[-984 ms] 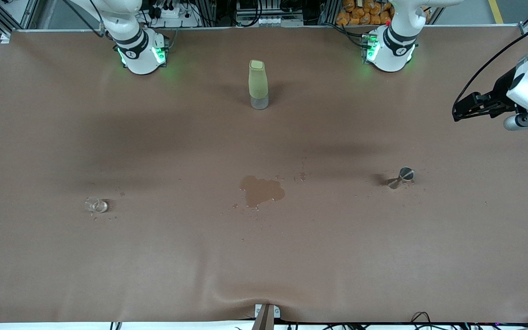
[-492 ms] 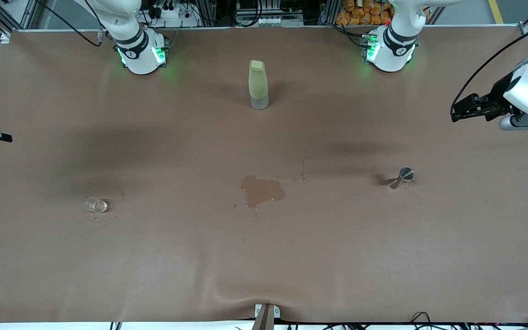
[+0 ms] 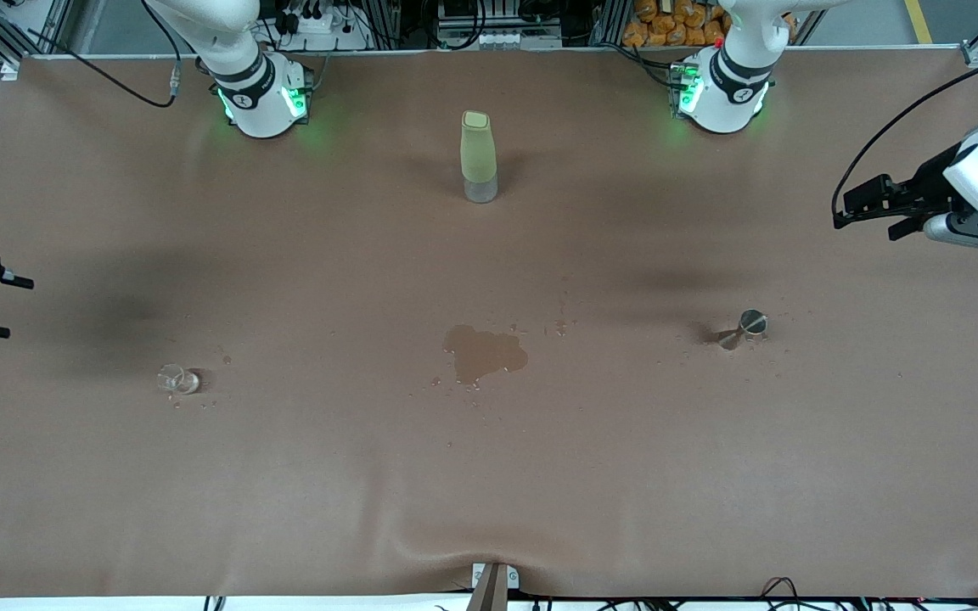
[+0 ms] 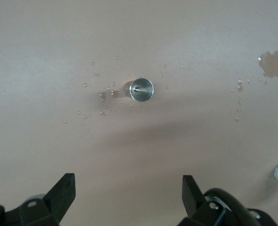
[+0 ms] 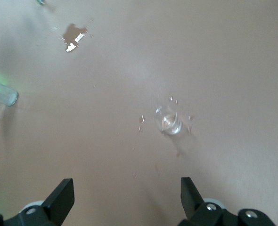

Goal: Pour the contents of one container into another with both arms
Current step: 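Reach the right gripper to the beaker while the left gripper reaches the jigger, then close the right gripper on the beaker while the left gripper grips the jigger, then lift the beaker with the right gripper while the left gripper lifts the jigger, then carry the beaker and jigger toward each other at the table middle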

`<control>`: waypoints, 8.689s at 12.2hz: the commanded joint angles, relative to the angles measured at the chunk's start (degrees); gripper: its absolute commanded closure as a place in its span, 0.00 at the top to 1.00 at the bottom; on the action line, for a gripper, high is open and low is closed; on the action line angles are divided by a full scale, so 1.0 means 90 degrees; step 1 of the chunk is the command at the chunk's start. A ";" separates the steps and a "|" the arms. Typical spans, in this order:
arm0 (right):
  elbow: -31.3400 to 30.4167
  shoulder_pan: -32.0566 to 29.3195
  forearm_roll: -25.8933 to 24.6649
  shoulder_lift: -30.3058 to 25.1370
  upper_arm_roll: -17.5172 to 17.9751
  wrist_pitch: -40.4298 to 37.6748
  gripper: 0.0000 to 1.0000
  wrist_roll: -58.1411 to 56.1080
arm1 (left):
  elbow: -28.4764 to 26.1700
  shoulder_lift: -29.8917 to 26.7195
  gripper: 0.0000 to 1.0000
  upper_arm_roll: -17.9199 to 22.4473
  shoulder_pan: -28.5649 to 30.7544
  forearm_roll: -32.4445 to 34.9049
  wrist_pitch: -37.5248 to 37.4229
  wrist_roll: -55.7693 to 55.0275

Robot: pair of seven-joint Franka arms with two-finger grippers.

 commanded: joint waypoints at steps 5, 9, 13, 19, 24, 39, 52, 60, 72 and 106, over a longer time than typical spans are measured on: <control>0.0235 -0.0326 0.1991 0.1482 0.0101 -0.0085 1.00 -0.2992 | -0.0404 0.1186 1.00 -0.0019 0.1223 -0.2072 0.0442 0.3946; 0.0235 -0.0287 0.2801 0.2370 0.0120 -0.0085 1.00 -0.3814 | -0.0248 0.2290 1.00 -0.0019 0.1566 -0.3156 0.0453 0.5744; 0.0245 -0.0258 0.3019 0.2762 0.0130 -0.0095 1.00 -0.4498 | 0.0298 0.3276 1.00 -0.0028 0.1741 -0.3722 0.0395 0.7471; 0.0538 -0.0101 0.3077 0.3094 0.0237 0.0109 1.00 -0.4978 | 0.0816 0.4127 0.93 -0.0038 0.1819 -0.4310 0.0190 0.9893; 0.0538 0.0045 0.3759 0.3378 0.0267 0.0510 1.00 -0.5085 | 0.1479 0.5201 0.86 -0.0058 0.1859 -0.5160 -0.0493 1.2229; 0.0509 0.0524 0.4347 0.3642 0.0267 0.0862 1.00 -0.5291 | 0.1852 0.6452 0.72 -0.0087 0.1888 -0.6009 -0.1881 1.4849; 0.0499 0.0739 0.4386 0.3671 0.0325 0.0803 0.69 -0.5291 | 0.1842 0.6579 0.57 -0.0321 0.1849 -0.6371 -0.1998 1.5219; 0.0499 0.0748 0.4386 0.3671 0.0325 0.0803 0.00 -0.5300 | 0.1842 0.6608 0.50 -0.0322 0.1800 -0.6439 -0.1998 1.5239; 0.0518 0.0924 0.4454 0.3388 0.0647 0.0501 0.00 -0.4512 | 0.1939 0.6715 0.43 -0.0321 0.1693 -0.6430 -0.1969 1.5240; -0.0065 0.3873 0.6153 0.1192 0.1478 0.2365 0.00 -0.1765 | 0.3639 0.6784 0.00 -0.0839 -0.2837 -0.9260 0.0921 1.3736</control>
